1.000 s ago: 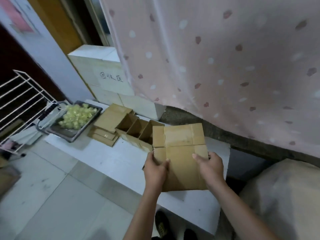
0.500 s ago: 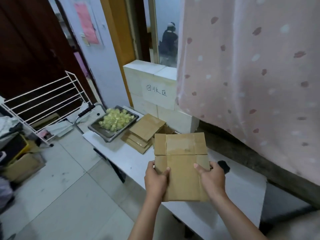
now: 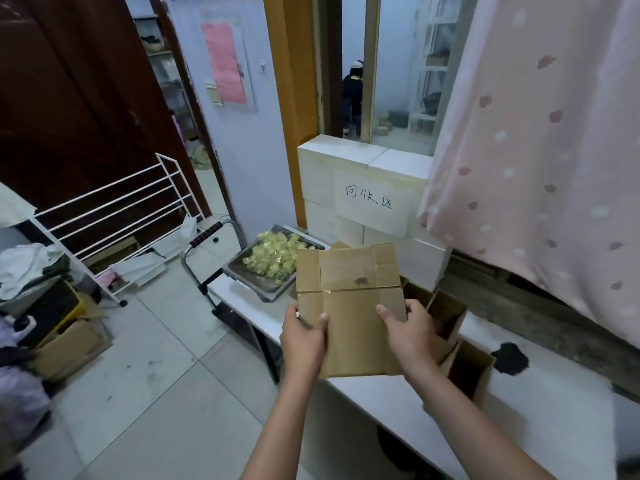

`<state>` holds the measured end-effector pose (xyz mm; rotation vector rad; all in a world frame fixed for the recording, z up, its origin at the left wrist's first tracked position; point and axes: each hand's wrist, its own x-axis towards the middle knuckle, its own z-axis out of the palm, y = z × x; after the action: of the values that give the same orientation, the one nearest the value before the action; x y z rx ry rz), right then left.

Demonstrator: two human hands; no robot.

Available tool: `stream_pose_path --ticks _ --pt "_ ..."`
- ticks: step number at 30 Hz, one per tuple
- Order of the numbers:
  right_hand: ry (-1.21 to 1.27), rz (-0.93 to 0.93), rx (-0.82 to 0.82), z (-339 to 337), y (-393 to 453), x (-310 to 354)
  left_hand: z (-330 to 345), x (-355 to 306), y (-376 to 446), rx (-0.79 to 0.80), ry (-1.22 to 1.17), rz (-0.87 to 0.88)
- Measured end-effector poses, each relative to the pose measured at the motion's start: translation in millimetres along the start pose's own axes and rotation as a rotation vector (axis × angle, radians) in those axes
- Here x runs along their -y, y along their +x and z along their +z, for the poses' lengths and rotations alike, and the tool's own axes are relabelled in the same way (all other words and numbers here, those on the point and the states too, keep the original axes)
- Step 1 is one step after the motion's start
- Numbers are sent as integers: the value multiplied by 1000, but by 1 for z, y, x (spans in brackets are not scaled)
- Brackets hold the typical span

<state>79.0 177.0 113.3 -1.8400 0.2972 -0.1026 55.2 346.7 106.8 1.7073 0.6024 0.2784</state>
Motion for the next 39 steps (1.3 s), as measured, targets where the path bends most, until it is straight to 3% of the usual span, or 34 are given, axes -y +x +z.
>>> stream_pose_path --ticks 9,16,23,31,39 --pt "-84 6 14 66 42 -7 -4 22 73 -10 -19 -84" --pt "-64 139 -15 146 108 -25 6 37 178 9 139 -119" --pt "-53 263 -111 197 182 -19 33 31 278 130 239 -120" --pt "-78 325 -222 211 242 -10 78 17 342 234 262 -110" --pt "-5 468 -351 208 258 -19 114 23 385 489 299 -152"
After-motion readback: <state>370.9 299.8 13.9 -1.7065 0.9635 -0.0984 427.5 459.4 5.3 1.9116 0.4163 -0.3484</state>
